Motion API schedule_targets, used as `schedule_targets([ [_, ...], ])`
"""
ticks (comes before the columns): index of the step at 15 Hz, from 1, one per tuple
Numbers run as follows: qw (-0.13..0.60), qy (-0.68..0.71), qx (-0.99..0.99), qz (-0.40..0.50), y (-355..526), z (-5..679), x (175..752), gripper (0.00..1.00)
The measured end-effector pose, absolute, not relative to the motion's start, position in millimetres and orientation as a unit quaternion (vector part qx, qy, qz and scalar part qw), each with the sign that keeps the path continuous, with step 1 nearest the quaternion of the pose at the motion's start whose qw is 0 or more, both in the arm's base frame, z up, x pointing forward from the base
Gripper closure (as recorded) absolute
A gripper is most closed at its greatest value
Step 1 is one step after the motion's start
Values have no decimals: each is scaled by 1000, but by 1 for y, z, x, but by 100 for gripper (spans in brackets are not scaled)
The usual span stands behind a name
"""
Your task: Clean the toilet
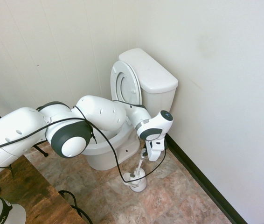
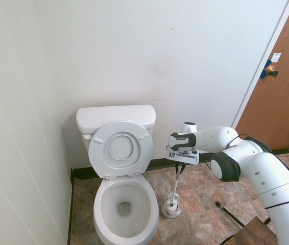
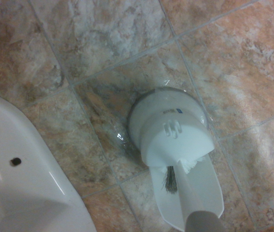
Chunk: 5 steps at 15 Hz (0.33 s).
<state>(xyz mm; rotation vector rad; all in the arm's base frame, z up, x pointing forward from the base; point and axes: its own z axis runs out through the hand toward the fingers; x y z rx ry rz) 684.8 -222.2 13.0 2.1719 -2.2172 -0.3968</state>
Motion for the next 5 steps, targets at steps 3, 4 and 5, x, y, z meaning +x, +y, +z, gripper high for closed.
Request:
schedule_targets([
  [3, 19, -713, 688, -134, -225, -5, 692, 100],
  [4, 20, -715, 685, -137, -228, -8, 693, 100],
  [5, 20, -716, 683, -141, -232, -9, 695, 100],
])
